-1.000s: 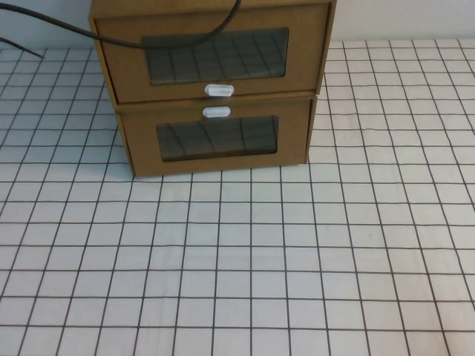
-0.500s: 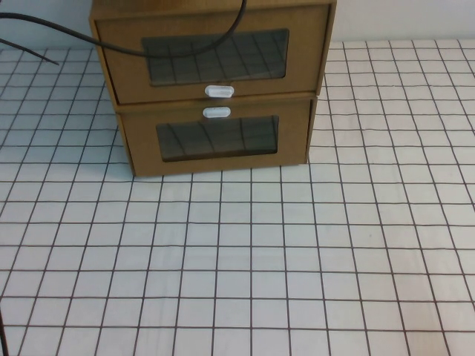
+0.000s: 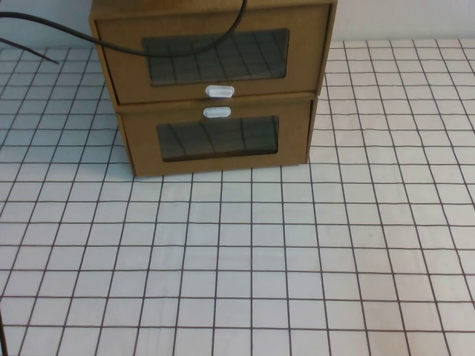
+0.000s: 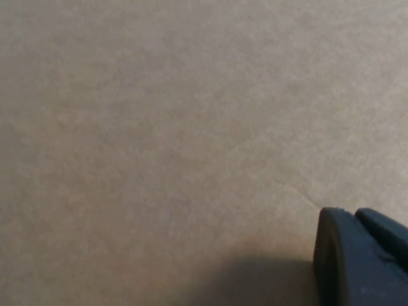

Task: Open the shoe box
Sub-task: 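Pull the top drawer of the cardboard box fully open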

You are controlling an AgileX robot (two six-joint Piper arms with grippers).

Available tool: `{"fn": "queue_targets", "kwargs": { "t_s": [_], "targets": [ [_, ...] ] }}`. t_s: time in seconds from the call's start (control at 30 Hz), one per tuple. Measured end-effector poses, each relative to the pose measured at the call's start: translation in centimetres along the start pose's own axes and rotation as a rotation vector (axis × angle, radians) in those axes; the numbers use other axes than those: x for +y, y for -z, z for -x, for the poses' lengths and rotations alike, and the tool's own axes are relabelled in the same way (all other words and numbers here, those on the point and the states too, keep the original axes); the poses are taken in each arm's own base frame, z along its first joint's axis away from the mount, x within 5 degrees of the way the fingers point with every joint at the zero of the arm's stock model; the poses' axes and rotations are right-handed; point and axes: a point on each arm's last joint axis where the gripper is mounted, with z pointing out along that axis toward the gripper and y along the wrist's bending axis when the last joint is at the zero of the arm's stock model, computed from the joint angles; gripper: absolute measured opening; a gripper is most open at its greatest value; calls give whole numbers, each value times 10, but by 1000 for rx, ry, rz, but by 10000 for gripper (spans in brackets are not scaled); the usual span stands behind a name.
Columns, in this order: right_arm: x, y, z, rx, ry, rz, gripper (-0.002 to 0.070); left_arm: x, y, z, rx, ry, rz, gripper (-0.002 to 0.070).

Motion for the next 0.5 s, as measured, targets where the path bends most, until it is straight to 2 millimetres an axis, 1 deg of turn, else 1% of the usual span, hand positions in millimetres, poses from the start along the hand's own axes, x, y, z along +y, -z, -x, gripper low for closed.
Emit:
{"fn": "queue_targets", "kwargs": {
  "t_s": [0.1, 0.2, 0.33, 0.5],
  "targets": [
    [22, -4, 14, 149, 53, 14, -13, -1, 1, -1, 15, -1, -11, -2],
    [40, -15, 27, 342, 136, -16, -13, -2, 1, -2, 24, 1, -18, -2],
    [54, -41, 43, 554, 268, -43, -13, -2, 1, -2, 26, 2, -20, -2],
    [63, -77, 57, 725, 336, -34, -13, -2, 1, -2, 26, 3, -23, -2]
  ]
}}
